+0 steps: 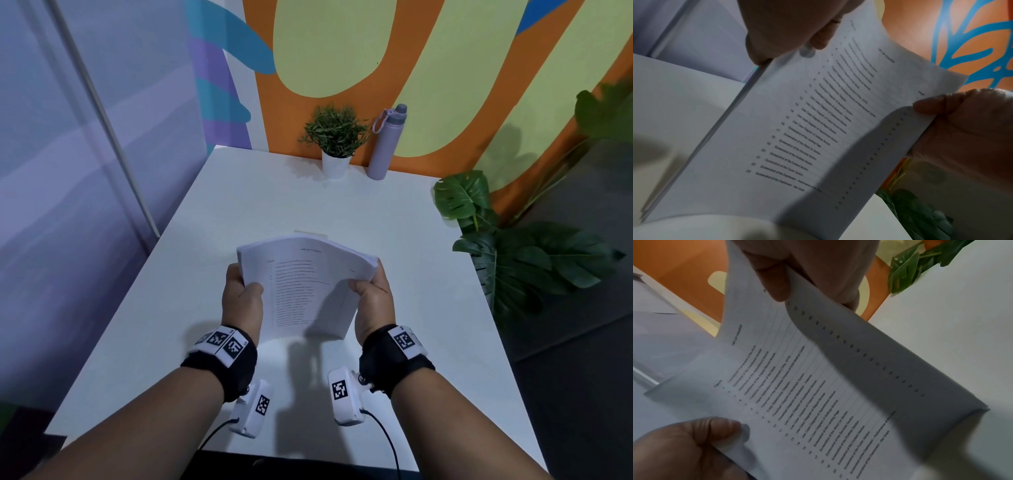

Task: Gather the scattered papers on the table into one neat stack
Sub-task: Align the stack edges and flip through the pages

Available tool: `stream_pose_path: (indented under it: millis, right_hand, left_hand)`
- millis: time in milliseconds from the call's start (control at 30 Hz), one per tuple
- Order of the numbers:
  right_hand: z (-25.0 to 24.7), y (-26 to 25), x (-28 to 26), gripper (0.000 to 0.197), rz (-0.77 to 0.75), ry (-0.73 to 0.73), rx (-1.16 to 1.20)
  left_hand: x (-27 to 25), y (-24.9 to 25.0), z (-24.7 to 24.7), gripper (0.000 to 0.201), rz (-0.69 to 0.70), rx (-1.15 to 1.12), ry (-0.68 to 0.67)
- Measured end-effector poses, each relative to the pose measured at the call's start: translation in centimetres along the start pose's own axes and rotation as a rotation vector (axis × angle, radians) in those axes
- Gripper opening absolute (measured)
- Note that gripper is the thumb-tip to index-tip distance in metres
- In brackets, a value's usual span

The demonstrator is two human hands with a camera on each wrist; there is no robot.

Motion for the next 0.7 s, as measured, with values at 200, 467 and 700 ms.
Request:
stream_pose_path:
  millis: [200, 467, 700]
  right_hand:
    - [-1.0, -1.3, -0.3, 0.048, -0.174, 0.029, -0.096]
    - [0.8, -6.5, -2.3, 0.064, -0.935, 0.040, -0.622]
    - [9.2, -7.8, -6.9, 0.060, -1.231, -0.122, -1.215]
  left_hand:
    - [0.3, 0.7, 0.0, 0.038, 0.034, -0.018, -0.044]
    - [0.3, 2.0, -0.1, 0.030, 0.084, -0.016, -0.074]
    - [0.8, 2.7, 0.1, 0.029, 0.070, -0.040, -0.122]
Point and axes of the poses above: each hand's wrist, its own x-axis towards the middle knuckle, its own z-axis out of the palm, y = z × x, the point moved 9 cm from there along x, towards the middle knuckle, and after that the axes turned 10 degrees about y, right-handed, at the moved point
